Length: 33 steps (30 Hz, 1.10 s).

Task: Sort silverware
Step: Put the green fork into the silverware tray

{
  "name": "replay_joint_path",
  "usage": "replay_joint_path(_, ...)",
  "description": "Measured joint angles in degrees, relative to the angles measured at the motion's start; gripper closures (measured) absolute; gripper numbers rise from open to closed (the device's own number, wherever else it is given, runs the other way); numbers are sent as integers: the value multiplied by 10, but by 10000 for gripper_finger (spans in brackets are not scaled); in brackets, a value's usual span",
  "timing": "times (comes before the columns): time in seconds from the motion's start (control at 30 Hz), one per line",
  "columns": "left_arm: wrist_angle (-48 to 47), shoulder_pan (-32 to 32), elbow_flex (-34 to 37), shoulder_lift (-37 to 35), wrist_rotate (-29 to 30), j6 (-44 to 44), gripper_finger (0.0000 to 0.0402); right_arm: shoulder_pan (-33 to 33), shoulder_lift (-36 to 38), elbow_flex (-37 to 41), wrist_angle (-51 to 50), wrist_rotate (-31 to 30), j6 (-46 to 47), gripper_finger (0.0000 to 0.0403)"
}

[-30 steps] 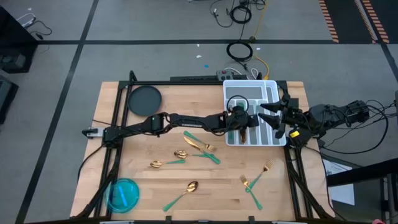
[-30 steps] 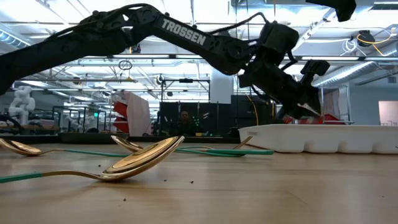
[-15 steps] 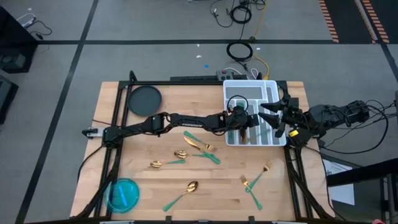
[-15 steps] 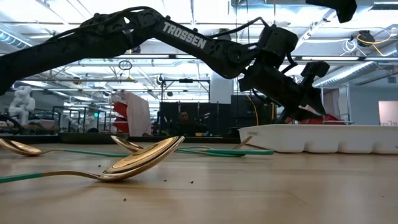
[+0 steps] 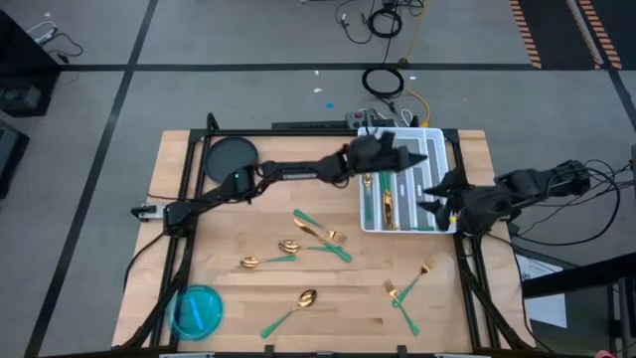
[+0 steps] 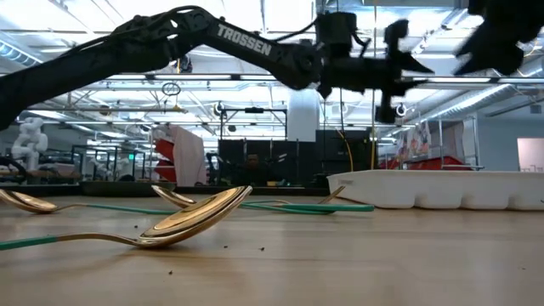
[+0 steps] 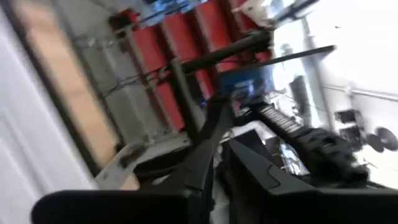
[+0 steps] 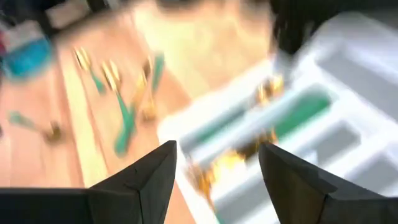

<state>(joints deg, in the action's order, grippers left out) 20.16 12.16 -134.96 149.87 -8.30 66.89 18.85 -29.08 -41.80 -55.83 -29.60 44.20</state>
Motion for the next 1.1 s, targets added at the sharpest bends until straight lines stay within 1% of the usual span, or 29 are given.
replay_joint_path(0.07,-3,14,0,-20,-23,-27,347,0,-14,0,-46,30,15,179)
replay_joint_path(0.17,2,36,0,-55,-72,-78,347,-2,-50,0,-72,44,-8,179)
replay_joint_path(0.3,5,56,0,-116,-163,-131,347,-15,-117,0,-44,54,-68,179)
replay_joint_path(0.37,-11,59,0,-148,-213,-153,347,-25,-154,0,-20,64,-104,179)
replay_joint_path(0.47,-79,61,0,-205,-294,-201,347,-45,-200,0,27,85,-168,179)
replay_joint_path(0.53,-151,64,0,-247,-326,-238,347,-64,-225,0,58,106,-212,179)
replay_joint_path(0.6,-225,66,0,-292,-332,-290,347,-86,-248,0,80,126,-247,179)
replay_joint_path(0.67,-297,69,0,-337,-326,-351,347,-114,-268,0,92,150,-270,179)
replay_joint_path(0.77,-382,74,0,-405,-280,-426,347,-152,-293,3,108,197,-299,179)
replay_joint_path(0.9,-443,76,0,-485,-217,-488,347,-189,-322,4,122,252,-330,179)
replay_joint_path(1.0,-461,75,0,-536,-194,-510,347,-205,-352,4,151,279,-361,179)
replay_joint_path(1.1,-476,71,0,-577,-178,-537,347,-215,-395,4,206,286,-409,179)
